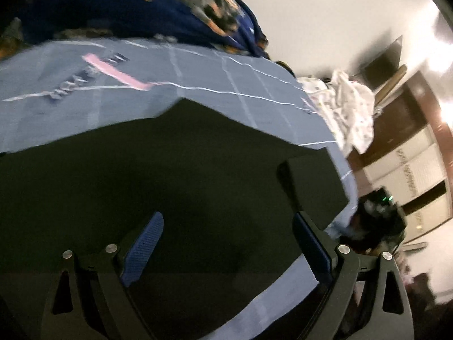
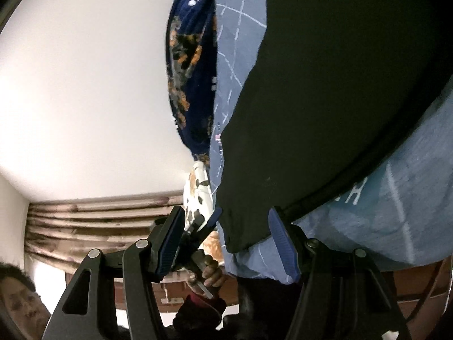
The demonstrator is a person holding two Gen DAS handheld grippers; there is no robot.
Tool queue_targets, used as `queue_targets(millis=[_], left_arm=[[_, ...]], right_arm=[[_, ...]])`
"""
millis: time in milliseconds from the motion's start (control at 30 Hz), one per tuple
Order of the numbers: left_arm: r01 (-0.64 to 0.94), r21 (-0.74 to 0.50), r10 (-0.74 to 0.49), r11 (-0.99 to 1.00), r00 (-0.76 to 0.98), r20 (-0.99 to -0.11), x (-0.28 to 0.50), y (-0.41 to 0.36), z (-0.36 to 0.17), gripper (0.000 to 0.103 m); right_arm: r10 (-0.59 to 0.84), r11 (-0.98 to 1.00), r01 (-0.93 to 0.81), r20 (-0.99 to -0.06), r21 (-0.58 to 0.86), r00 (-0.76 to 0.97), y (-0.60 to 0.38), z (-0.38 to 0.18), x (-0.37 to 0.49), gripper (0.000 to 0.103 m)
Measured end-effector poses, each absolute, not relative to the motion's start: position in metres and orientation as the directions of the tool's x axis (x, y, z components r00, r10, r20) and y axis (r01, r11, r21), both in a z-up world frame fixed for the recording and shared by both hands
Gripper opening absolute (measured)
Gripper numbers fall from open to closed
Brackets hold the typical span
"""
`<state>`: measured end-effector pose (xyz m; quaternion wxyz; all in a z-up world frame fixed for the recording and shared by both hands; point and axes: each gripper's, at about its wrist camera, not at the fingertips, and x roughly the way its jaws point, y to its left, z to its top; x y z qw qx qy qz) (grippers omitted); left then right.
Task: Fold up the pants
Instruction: 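Lift the trouser leg with the right gripper and fold it toward the left gripper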
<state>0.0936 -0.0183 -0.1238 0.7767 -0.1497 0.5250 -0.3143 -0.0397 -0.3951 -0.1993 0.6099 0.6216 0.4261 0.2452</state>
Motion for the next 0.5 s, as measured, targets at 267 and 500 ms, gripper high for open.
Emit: queue_targets(millis=[267,500], left_arm=[[0.440,-0.528,-0.655,0.726,0.209,-0.726,0.108,-0.083,-0.124,0.091],[0.433,-0.537,-0.648,0.724,0.160,-0.745,0.114,-0.094,-0.143,0.091]], right_arm=[[0.793,0.163,0.328,-0.321,0.931,0.518,-0.386,-0.214,-0.037,0.052],[0.734,0.201,0.389,-0.402,0.899,0.547,-0.383,-0.212,-0.041,0.047]])
